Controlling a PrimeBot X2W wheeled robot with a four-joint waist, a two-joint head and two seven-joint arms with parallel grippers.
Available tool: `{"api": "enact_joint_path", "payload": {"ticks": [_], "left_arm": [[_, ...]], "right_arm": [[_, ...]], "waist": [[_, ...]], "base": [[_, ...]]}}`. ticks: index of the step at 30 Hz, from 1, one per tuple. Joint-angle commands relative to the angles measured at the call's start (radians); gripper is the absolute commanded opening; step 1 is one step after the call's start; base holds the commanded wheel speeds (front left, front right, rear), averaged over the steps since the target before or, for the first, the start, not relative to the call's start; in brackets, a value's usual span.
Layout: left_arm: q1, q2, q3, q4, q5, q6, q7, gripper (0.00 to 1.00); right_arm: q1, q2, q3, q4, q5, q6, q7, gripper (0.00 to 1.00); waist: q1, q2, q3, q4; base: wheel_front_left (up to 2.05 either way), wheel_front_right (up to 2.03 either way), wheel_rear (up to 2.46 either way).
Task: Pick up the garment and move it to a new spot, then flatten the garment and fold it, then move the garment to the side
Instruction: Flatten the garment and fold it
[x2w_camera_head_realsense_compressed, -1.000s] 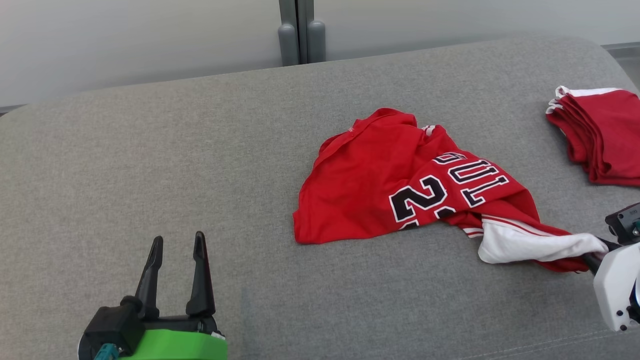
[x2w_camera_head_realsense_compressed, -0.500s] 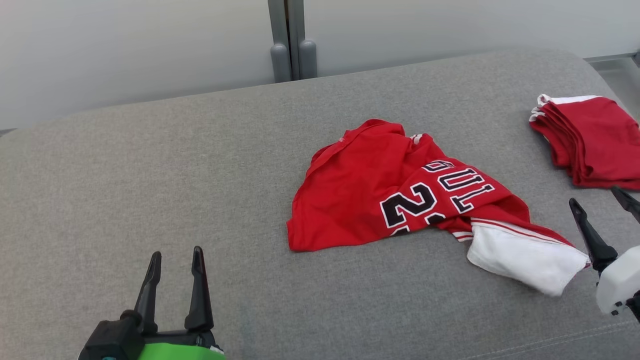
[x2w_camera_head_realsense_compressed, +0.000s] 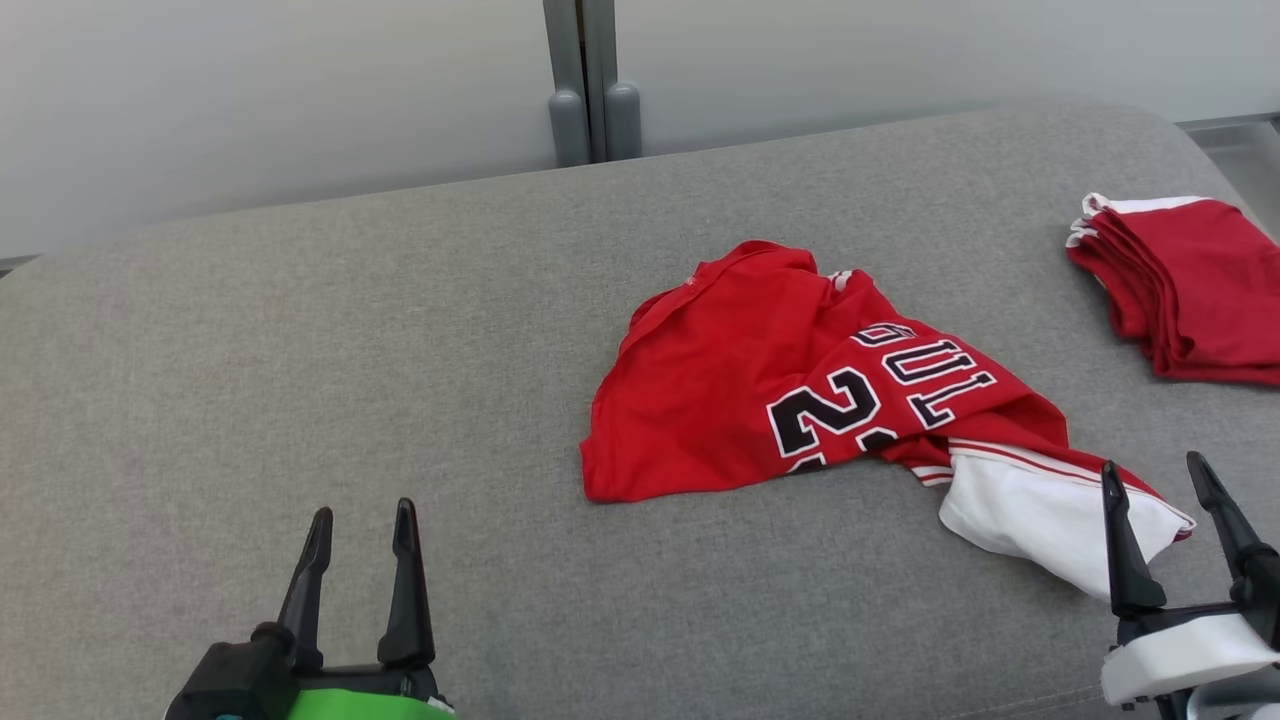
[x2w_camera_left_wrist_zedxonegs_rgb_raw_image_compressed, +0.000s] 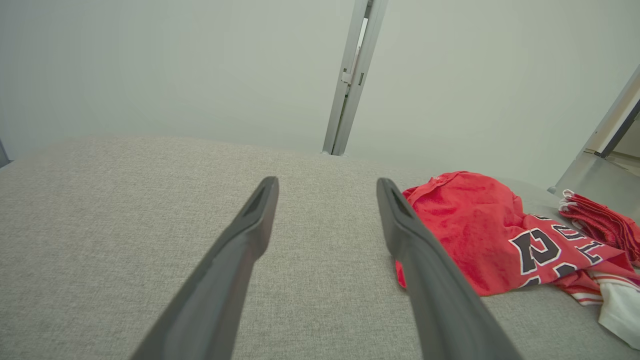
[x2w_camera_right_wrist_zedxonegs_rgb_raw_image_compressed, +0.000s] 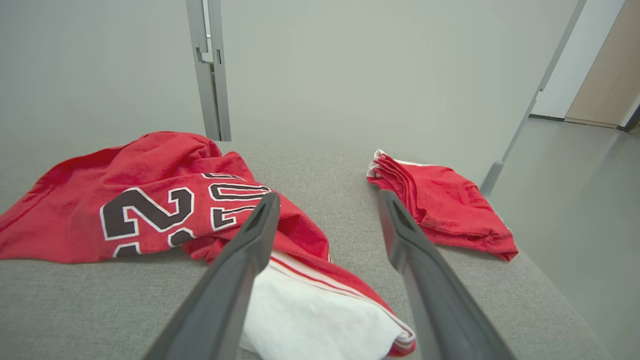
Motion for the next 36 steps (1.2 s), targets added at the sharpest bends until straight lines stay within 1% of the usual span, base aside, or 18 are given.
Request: {"api": "enact_joint_path", "payload": {"ticks": [1, 3, 9, 12, 17, 20, 22, 26, 29, 32, 36], "left_arm": [[-0.012, 0.003, -0.003, 0.001, -0.006, -0.004, 0.0, 1.0], [-0.015, 0.003, -0.005, 0.005, -0.007, -0.005, 0.0, 1.0], [-0.013, 0.003, -0.007, 0.015, -0.008, -0.007, 0.0, 1.0], [-0.008, 0.003, -0.006, 0.018, -0.009, -0.006, 0.0, 1.0], [-0.004, 0.003, -0.011, 0.023, -0.009, -0.002, 0.0, 1.0], [-0.015, 0.003, -0.02, 0.029, -0.005, -0.01, 0.0, 1.0], [-0.042, 0.003, -0.038, 0.04, 0.006, -0.023, 0.0, 1.0], [-0.124, 0.003, -0.102, 0.1, 0.032, -0.061, 0.0, 1.0], [-0.234, 0.003, -0.169, 0.177, 0.056, -0.087, 0.0, 1.0], [-0.361, 0.003, -0.24, 0.275, 0.073, -0.102, 0.0, 1.0], [-0.54, 0.005, -0.31, 0.421, 0.066, -0.11, 0.017, 1.0]], "right_arm": [[-0.008, 0.021, 0.001, -0.007, -0.006, -0.002, -0.008, 1.0], [0.005, 0.071, 0.003, -0.025, -0.029, -0.002, -0.006, 1.0], [0.035, 0.136, -0.031, -0.054, -0.074, -0.002, -0.006, 1.0], [0.046, 0.153, -0.028, -0.051, -0.083, -0.002, -0.007, 1.0], [0.039, 0.162, -0.005, -0.041, -0.081, -0.002, -0.007, 1.0], [0.023, 0.163, 0.008, -0.041, -0.083, -0.002, -0.007, 1.0], [0.009, 0.163, 0.014, -0.045, -0.083, -0.002, -0.007, 1.0], [-0.021, 0.164, 0.026, -0.06, -0.084, -0.002, -0.007, 1.0], [-0.051, 0.165, 0.041, -0.074, -0.081, -0.002, -0.007, 1.0], [-0.084, 0.165, 0.057, -0.09, -0.078, -0.002, -0.007, 1.0], [-0.126, 0.165, 0.087, -0.107, -0.067, -0.002, -0.007, 1.0]], "waist": [[0.0, 0.0, 0.004, 0.007], [0.0, 0.0, 0.011, 0.014], [0.0, 0.0, 0.012, 0.022], [0.0, 0.0, 0.007, 0.021], [0.0, 0.0, 0.004, 0.016], [0.0, 0.0, 0.011, 0.009], [0.0, 0.0, 0.024, 0.003], [0.0, 0.0, 0.058, -0.012], [0.0, 0.0, 0.099, -0.031], [0.0, 0.0, 0.148, -0.053], [0.0, 0.0, 0.218, -0.094]], "base": [[0.0, 0.0, 0.0], [0.0, 0.0, 0.0], [0.0, 0.0, 0.0], [0.0, 0.0, 0.0], [0.0, 0.0, 0.0], [0.0, 0.0, 0.0], [0.0, 0.0, 0.0], [0.0, 0.0, 0.0], [0.0, 0.0, 0.0], [0.0, 0.0, 0.0], [0.0, 0.0, 0.0]]}}
